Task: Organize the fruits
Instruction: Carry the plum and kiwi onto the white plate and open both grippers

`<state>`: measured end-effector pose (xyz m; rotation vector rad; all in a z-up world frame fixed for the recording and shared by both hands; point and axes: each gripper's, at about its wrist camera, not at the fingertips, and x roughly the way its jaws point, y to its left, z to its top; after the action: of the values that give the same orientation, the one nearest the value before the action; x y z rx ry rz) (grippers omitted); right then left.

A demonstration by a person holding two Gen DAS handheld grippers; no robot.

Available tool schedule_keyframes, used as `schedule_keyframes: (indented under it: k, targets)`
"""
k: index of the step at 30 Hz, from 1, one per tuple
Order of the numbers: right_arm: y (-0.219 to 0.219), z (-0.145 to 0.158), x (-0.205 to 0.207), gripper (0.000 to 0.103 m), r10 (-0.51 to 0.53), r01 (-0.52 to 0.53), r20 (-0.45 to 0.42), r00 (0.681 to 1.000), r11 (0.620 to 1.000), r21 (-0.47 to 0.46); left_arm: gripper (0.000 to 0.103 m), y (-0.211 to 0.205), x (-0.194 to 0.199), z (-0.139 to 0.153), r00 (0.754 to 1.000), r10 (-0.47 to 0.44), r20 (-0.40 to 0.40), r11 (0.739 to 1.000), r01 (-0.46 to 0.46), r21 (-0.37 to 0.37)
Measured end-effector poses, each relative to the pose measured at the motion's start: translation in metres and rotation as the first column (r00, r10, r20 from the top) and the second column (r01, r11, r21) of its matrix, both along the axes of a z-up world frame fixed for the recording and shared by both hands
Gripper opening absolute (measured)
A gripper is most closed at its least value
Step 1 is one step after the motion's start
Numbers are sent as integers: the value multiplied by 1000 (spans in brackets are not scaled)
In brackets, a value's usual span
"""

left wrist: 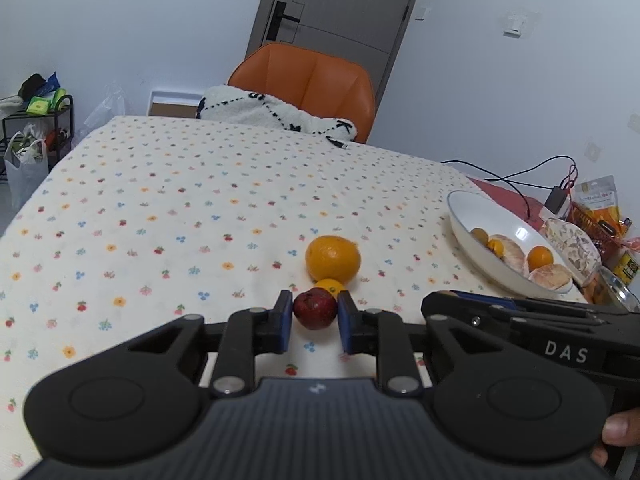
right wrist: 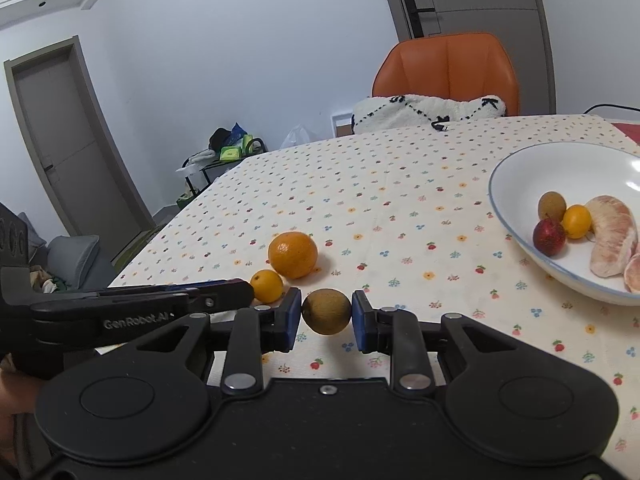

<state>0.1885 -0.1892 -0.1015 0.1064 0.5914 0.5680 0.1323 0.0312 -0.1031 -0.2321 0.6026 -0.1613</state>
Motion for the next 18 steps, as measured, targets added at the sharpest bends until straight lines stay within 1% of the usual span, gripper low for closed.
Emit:
schedule_keyframes:
  k: [8,18]
  targets:
    - [-12,11,-5,26,-28,27,35,999,999,20,22,-14,-3,18,998,-26,54,1000,26,6]
    - [-47,23,-13,26,-94,90,82,992,995,45,22,-48,3,32,992,-88,89,996,88,11]
